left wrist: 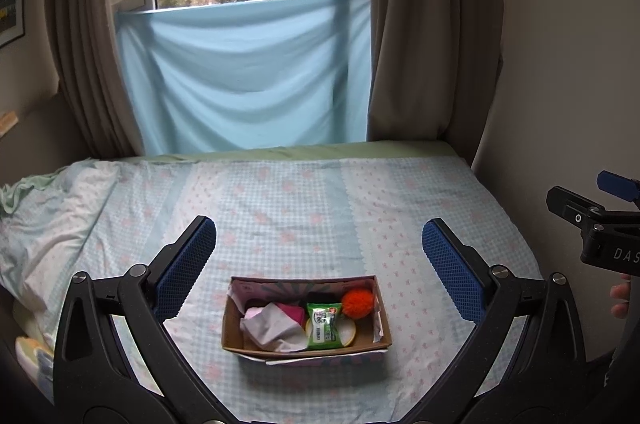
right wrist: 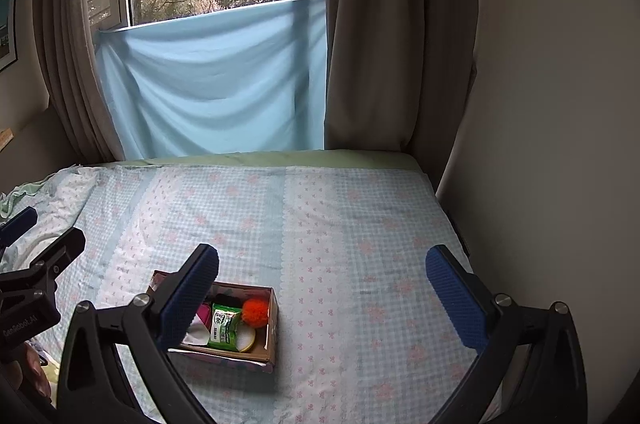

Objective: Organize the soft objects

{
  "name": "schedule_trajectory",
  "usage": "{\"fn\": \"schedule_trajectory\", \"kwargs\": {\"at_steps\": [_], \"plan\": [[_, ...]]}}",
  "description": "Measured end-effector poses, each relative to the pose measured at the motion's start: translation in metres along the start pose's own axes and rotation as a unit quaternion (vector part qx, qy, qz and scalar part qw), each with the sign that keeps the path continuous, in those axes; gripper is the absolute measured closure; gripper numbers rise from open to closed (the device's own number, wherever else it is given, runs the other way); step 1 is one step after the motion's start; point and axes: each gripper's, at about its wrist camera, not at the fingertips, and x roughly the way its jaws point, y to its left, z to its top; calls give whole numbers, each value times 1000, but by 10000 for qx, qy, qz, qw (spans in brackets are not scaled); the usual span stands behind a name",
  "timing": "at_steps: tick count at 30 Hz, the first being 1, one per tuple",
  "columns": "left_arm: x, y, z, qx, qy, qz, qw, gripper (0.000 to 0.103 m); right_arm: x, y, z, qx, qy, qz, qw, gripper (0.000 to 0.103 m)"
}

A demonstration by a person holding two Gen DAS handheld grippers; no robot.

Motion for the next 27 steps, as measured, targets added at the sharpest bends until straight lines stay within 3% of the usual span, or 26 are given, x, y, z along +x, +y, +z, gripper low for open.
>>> {"fn": "schedule_trajectory", "kwargs": {"at_steps": [27], "plan": [[6,1,-4,-9,62,44,10000,0,1,-1,2,0,18,39,10000,0]]}}
